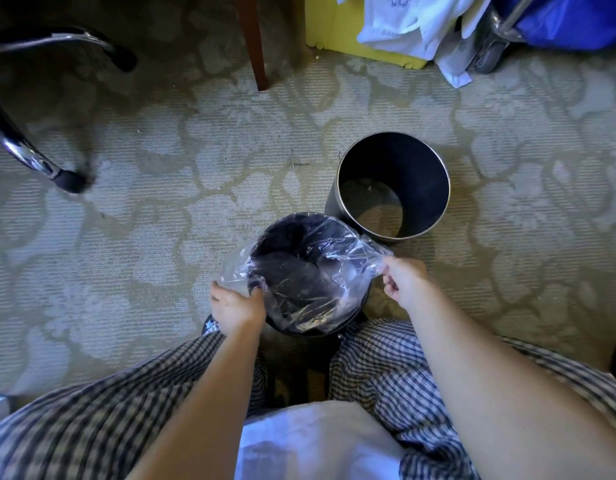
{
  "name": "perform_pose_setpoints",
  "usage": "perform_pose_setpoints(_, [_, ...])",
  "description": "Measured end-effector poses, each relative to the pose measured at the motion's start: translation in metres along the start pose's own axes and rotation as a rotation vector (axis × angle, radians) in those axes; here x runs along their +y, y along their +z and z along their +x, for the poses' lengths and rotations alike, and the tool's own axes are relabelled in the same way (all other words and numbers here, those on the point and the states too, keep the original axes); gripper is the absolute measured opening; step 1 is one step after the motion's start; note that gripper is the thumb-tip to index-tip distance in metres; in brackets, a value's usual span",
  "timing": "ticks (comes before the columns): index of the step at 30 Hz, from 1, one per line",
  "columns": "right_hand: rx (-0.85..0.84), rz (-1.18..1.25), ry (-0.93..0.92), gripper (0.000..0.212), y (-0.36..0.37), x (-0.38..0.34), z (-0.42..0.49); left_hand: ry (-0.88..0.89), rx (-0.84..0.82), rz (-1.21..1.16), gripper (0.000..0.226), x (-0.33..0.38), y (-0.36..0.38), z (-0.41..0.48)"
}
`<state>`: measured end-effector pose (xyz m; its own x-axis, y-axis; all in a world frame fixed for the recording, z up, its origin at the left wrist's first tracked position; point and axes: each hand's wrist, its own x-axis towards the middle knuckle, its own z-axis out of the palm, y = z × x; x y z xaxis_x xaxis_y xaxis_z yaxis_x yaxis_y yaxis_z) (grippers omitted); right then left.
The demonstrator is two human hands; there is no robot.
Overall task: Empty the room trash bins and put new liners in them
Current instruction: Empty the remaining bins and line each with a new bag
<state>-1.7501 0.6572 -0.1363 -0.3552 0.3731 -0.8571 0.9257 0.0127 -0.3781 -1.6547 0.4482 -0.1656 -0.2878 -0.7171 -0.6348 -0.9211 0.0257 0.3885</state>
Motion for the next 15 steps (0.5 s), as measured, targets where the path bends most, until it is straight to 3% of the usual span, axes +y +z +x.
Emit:
perform_pose_setpoints(3, [-0.051, 0.231, 0.141, 0.017, -0.005, 0.001, 0.004, -0.184, -0.064, -0.268, 0.018, -0.004, -0.001, 0.005])
perform_pose_setpoints(6, [-0.064, 0.398, 0.182, 0.017, -0.007, 0.003, 0.008, -0.269, -0.097, -0.44, 0.019, -0.005, -0.002, 0.009])
perform_pose_setpoints(10, [0.017, 0.44, 0.191, 0.017, -0.01, 0.013, 0.021, -0.387, -0.111, -0.614, 0.011, -0.008, -0.008, 0.016])
perform_pose_setpoints(12, [0.009, 0.39, 0.167, 0.022, -0.012, 0.019, 0.029, -0.403, -0.17, -0.574, 0.011, -0.01, -0.011, 0.02])
perform_pose_setpoints(15, [-0.032, 0.212, 0.166, 0.011, -0.007, 0.023, 0.033, -0.463, -0.178, -0.515, 0.017, -0.015, -0.016, 0.026])
